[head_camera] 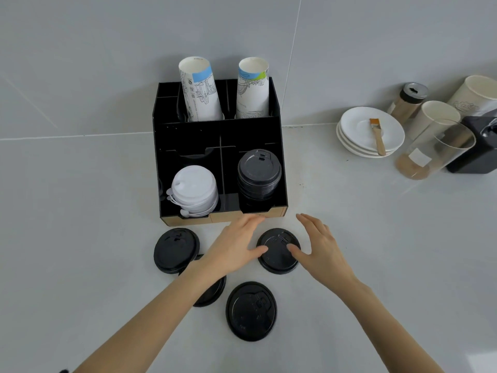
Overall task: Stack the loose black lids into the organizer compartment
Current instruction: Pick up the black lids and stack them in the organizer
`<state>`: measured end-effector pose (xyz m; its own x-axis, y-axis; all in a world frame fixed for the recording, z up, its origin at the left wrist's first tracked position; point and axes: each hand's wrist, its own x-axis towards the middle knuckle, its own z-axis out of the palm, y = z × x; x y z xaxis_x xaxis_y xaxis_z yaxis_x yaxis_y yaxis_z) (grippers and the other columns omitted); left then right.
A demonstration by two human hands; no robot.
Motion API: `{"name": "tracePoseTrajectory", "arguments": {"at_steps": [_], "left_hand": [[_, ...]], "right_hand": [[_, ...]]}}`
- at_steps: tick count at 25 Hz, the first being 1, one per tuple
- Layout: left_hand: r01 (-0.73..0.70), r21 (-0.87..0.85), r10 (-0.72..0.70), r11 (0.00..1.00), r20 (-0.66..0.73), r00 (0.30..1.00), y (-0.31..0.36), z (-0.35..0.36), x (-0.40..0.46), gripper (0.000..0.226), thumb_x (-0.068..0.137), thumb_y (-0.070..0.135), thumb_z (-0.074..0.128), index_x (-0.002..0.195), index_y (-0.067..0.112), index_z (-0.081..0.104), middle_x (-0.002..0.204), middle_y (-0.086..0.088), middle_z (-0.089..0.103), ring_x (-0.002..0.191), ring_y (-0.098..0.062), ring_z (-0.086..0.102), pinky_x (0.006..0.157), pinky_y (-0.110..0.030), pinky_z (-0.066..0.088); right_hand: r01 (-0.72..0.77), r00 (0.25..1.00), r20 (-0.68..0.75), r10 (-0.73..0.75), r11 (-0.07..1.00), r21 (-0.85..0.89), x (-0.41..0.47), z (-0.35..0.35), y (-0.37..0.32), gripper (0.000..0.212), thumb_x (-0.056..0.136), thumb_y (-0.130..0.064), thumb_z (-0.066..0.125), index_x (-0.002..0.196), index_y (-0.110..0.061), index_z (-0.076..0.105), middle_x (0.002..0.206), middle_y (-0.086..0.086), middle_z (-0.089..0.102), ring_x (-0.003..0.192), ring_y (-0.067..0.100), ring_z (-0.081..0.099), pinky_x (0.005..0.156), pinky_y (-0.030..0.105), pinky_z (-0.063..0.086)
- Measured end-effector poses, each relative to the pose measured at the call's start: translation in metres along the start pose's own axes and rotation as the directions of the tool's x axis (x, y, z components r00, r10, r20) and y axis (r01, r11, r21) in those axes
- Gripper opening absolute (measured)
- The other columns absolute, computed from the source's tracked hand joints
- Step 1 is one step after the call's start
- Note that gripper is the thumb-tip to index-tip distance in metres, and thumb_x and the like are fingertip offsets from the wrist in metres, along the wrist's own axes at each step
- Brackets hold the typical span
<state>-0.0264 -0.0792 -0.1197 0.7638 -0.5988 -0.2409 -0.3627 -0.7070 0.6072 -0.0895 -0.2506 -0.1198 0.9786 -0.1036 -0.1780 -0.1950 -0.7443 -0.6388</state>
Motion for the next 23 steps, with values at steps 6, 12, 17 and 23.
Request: {"name": "tracePoseTrajectory", "arguments": {"at_steps": [6, 12, 17, 23], "left_hand": [[0.054, 0.036, -0.058, 0.998, 0.121, 0.991, -0.001, 0.023, 0.0, 0.067, 0.084, 0.029, 0.058, 0.138, 0.016, 0.021, 0.147, -0.003, 0.027, 0.133, -0.021, 0.028, 0.111, -0.037, 0.028], [0.041, 0.046, -0.047, 0.998, 0.121, 0.991, 0.001, 0.032, -0.001, 0.068, 0.084, 0.028, 0.058, 0.139, 0.015, 0.019, 0.148, -0.004, 0.024, 0.132, -0.023, 0.026, 0.111, -0.037, 0.028], [0.033, 0.023, -0.036, 0.999, 0.118, 0.992, 0.0, 0.031, -0.005, 0.067, 0.084, 0.026, 0.058, 0.138, 0.015, 0.02, 0.149, -0.003, 0.023, 0.133, -0.022, 0.024, 0.112, -0.037, 0.027], [-0.016, -0.039, 0.015, 0.999, -0.025, 1.0, 0.0, 0.017, -0.012, 0.063, 0.083, 0.027, 0.06, 0.135, 0.017, 0.028, 0.144, 0.001, 0.031, 0.129, -0.017, 0.029, 0.106, -0.024, 0.025]], "right_hand": [[-0.043, 0.997, 0.072, 0.041, 0.999, 0.026, -0.017, 0.02, 0.012, 0.065, 0.081, -0.023, 0.062, 0.135, -0.014, 0.028, 0.145, 0.004, 0.032, 0.132, 0.022, 0.03, 0.11, 0.033, 0.028], [-0.03, 0.999, 0.036, 0.028, 0.998, 0.054, -0.021, 0.032, 0.017, 0.062, 0.079, -0.016, 0.064, 0.133, -0.012, 0.033, 0.141, 0.005, 0.037, 0.129, 0.023, 0.036, 0.108, 0.033, 0.032], [-0.007, 1.0, 0.008, 0.007, 0.998, 0.061, -0.02, 0.032, 0.016, 0.058, 0.08, -0.014, 0.063, 0.131, -0.012, 0.037, 0.139, 0.004, 0.041, 0.127, 0.022, 0.039, 0.104, 0.026, 0.031], [0.065, 0.998, -0.011, -0.064, 0.993, 0.096, -0.018, 0.014, 0.007, 0.057, 0.08, -0.017, 0.064, 0.13, -0.015, 0.038, 0.137, 0.0, 0.043, 0.125, 0.014, 0.041, 0.099, 0.014, 0.027]]}}
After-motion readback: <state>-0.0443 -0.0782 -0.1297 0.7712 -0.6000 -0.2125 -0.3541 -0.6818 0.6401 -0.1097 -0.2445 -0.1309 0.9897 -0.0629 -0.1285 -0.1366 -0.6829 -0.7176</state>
